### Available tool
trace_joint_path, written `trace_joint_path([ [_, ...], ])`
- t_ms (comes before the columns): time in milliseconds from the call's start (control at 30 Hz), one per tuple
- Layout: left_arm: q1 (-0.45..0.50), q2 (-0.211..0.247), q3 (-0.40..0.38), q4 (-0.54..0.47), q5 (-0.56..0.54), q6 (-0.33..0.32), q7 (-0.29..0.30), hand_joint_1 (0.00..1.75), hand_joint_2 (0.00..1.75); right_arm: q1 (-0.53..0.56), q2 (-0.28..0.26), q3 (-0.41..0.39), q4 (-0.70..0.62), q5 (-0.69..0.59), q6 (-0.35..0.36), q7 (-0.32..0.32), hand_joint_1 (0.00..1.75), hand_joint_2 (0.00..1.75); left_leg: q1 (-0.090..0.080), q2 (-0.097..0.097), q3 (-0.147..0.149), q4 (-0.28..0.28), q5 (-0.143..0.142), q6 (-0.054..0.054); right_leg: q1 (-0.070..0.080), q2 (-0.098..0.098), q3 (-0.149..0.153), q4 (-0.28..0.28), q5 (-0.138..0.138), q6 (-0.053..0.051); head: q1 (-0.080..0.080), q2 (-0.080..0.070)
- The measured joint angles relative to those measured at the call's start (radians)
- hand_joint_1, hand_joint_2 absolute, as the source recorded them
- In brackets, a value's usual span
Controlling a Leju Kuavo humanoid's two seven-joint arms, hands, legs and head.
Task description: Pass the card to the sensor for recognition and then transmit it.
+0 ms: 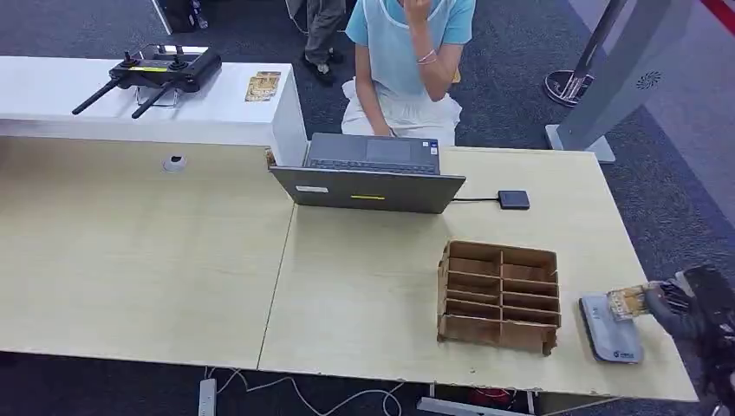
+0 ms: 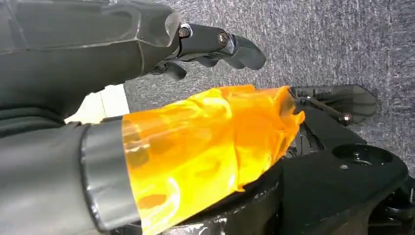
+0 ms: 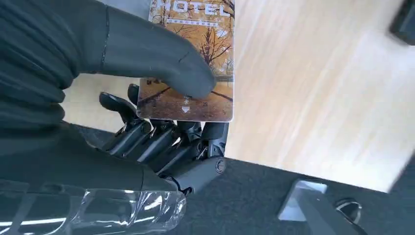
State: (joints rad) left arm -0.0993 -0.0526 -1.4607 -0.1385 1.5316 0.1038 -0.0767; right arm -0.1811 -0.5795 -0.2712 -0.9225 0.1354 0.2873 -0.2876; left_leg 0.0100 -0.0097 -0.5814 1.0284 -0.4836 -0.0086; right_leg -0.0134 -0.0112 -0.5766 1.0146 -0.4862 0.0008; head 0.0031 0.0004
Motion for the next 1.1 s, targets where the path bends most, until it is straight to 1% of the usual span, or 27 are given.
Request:
trace_joint_path([
  [167, 0.000, 0.000, 0.000, 0.000, 0.001, 0.007, -0.001, 0.00, 0.00, -0.047, -0.020, 0.014, -0.081, 0.021, -0.011, 0.029, 1.75, 1.75, 0.000, 0.000, 0.000, 0.000, 0.000, 0.000, 0.000, 0.000, 0.000, 0.000, 0.000, 0.000, 0.000, 0.000],
  [333, -0.003, 0.000, 0.000, 0.000, 0.000, 0.007, -0.002, 0.00, 0.00, -0.147, -0.037, 0.073, -0.139, 0.073, -0.031, 0.049, 1.75, 1.75, 0.000, 0.003, 0.001, 0.000, 0.000, 0.000, 0.000, 0.002, 0.000, 0.001, 0.001, 0.000, 0.000, 0.000],
  [400, -0.004, 0.000, -0.001, 0.000, 0.000, 0.007, -0.002, 0.00, 0.00, -0.205, -0.038, 0.112, -0.151, 0.121, -0.054, 0.065, 1.75, 1.75, 0.000, 0.004, 0.000, 0.000, 0.001, 0.000, 0.000, 0.003, 0.000, 0.002, 0.001, -0.001, 0.000, 0.000],
  [467, -0.006, 0.000, -0.002, 0.000, -0.001, 0.004, -0.002, 0.00, 0.00, -0.281, -0.037, 0.173, -0.153, 0.188, -0.093, 0.093, 1.75, 1.75, 0.000, 0.006, 0.001, 0.000, 0.001, -0.001, 0.000, 0.004, 0.000, 0.002, 0.001, -0.001, 0.000, 0.000],
  [600, -0.012, -0.001, -0.003, 0.000, -0.002, 0.001, -0.002, 0.00, 0.00, -0.426, -0.032, 0.300, -0.149, 0.280, -0.143, 0.137, 1.75, 1.75, 0.000, 0.005, 0.001, 0.000, 0.003, -0.001, 0.000, 0.004, -0.001, 0.002, 0.002, -0.001, 0.000, 0.000],
  [700, -0.014, -0.001, -0.008, 0.000, -0.006, 0.000, -0.002, 0.00, 0.00, -0.530, -0.014, 0.395, -0.135, 0.346, -0.188, 0.156, 1.75, 1.75, 0.000, 0.005, 0.001, 0.000, 0.003, -0.001, 0.000, 0.004, -0.001, 0.003, 0.002, -0.001, 0.000, 0.000],
  [833, -0.019, -0.001, -0.019, 0.000, -0.013, -0.002, -0.002, 0.00, 0.00, -0.645, 0.029, 0.500, -0.105, 0.418, -0.233, 0.182, 1.75, 1.75, 0.000, 0.005, 0.001, 0.000, 0.003, -0.001, 0.000, 0.004, -0.001, 0.004, 0.002, -0.001, 0.000, 0.000],
  [933, -0.023, -0.001, -0.026, 0.000, -0.018, -0.003, -0.002, 0.00, 0.00, -0.710, 0.062, 0.560, -0.075, 0.455, -0.265, 0.194, 1.75, 1.75, 0.001, 0.004, 0.001, 0.000, 0.003, -0.001, 0.000, 0.003, -0.001, 0.004, 0.002, -0.001, 0.000, 0.000],
  [1100, -0.025, -0.001, -0.034, 0.000, -0.034, -0.003, 0.000, 0.00, 0.00, -0.770, 0.113, 0.616, -0.024, 0.521, -0.328, 0.188, 1.75, 1.75, 0.000, 0.004, 0.001, 0.000, 0.003, -0.001, 0.000, 0.003, -0.001, 0.004, 0.002, -0.001, 0.000, 0.000],
])
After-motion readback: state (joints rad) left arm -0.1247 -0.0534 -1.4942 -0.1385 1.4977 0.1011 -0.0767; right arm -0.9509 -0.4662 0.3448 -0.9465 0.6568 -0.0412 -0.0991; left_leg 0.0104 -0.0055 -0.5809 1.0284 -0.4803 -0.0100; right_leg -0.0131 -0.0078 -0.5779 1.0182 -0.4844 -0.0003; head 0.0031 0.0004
